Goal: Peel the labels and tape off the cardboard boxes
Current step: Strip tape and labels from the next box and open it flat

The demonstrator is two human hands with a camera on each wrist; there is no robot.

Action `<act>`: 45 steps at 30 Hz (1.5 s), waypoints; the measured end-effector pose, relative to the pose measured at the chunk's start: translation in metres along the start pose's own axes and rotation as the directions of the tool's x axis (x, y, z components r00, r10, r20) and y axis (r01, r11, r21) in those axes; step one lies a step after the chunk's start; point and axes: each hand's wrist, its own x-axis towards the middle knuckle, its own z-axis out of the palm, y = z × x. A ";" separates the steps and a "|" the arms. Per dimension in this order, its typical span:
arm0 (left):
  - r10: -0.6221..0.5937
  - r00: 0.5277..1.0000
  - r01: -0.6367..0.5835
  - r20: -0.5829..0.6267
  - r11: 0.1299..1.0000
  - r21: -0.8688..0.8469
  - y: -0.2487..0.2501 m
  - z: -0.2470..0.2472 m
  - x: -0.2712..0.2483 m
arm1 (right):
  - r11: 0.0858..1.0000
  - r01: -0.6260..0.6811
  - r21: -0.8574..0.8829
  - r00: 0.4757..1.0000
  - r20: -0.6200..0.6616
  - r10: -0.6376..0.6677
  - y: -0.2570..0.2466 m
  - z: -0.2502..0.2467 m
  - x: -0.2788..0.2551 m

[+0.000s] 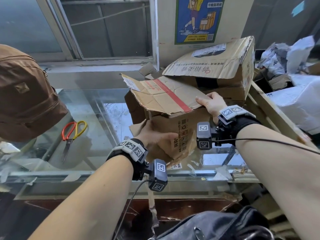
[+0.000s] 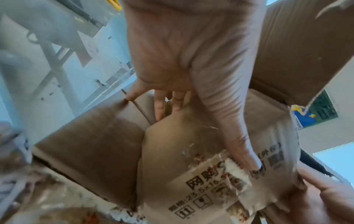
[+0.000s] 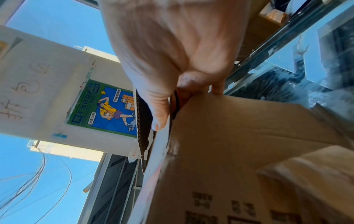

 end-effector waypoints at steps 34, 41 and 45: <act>-0.184 0.891 0.391 -0.416 0.777 0.494 -0.042 -0.053 -0.012 | 0.926 -0.135 -0.353 0.834 0.464 0.299 0.022 0.049 -0.040; -0.005 0.887 0.376 -0.461 0.586 0.717 -0.022 -0.051 -0.015 | 0.674 0.281 -0.683 0.791 0.562 0.240 0.000 0.055 -0.052; -0.131 0.979 0.205 -0.158 0.613 0.763 -0.020 -0.044 -0.008 | 0.440 0.412 -0.798 0.842 0.518 0.152 -0.004 0.060 -0.059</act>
